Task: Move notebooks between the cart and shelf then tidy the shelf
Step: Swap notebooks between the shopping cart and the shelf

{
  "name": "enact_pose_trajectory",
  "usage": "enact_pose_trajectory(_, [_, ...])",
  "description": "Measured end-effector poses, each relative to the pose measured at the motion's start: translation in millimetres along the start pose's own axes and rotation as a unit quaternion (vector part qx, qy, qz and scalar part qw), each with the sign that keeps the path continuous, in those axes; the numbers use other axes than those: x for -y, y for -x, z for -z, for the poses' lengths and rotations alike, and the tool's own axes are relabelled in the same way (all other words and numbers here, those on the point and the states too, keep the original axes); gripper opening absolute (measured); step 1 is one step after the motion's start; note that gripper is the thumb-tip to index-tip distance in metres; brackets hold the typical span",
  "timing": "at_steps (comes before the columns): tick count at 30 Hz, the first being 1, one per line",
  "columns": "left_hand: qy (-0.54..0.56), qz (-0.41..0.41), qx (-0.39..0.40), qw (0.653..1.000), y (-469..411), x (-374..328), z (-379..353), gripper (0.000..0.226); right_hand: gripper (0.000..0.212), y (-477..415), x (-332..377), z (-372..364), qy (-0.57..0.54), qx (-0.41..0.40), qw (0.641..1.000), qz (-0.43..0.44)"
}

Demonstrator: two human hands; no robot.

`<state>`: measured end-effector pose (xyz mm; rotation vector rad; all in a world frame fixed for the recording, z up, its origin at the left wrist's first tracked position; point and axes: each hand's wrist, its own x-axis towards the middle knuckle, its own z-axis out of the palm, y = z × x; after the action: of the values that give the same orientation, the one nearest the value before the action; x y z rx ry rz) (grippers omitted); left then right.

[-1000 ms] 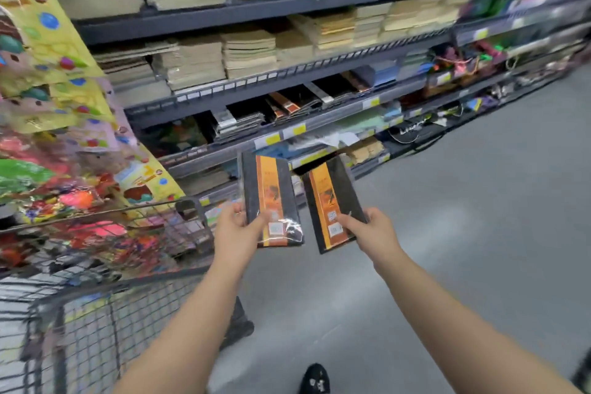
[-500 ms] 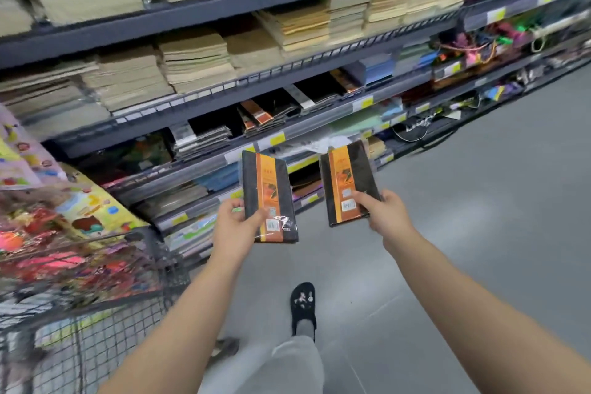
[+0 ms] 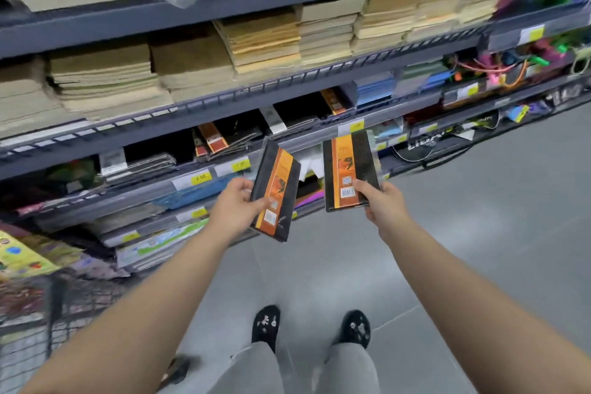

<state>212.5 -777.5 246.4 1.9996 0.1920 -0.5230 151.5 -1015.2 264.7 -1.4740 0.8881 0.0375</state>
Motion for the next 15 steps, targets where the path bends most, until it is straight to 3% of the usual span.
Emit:
enact_pose_trajectory(8, [-0.081,0.049,0.017,0.995,-75.6,-32.3,-74.5,0.035,0.011,-118.3,34.9,43.0,0.049,0.077,0.995,-0.029])
enact_pose_trajectory(9, [-0.092,0.056,0.028,0.994,-83.9,-32.3,-83.8,0.043,0.011,-132.6,38.6,47.1,0.057,0.087,0.994,-0.030])
enact_pose_trajectory(12, [-0.157,0.054,0.070,0.984,-107.1,-30.2,-110.3,0.101,0.013,-170.5,46.4,55.2,0.066,0.106,0.991,-0.045])
enact_pose_trajectory(15, [-0.298,0.042,0.102,0.948,-126.7,-30.1,-130.5,0.112,0.018,-198.8,48.6,55.9,0.063,0.109,0.989,-0.078])
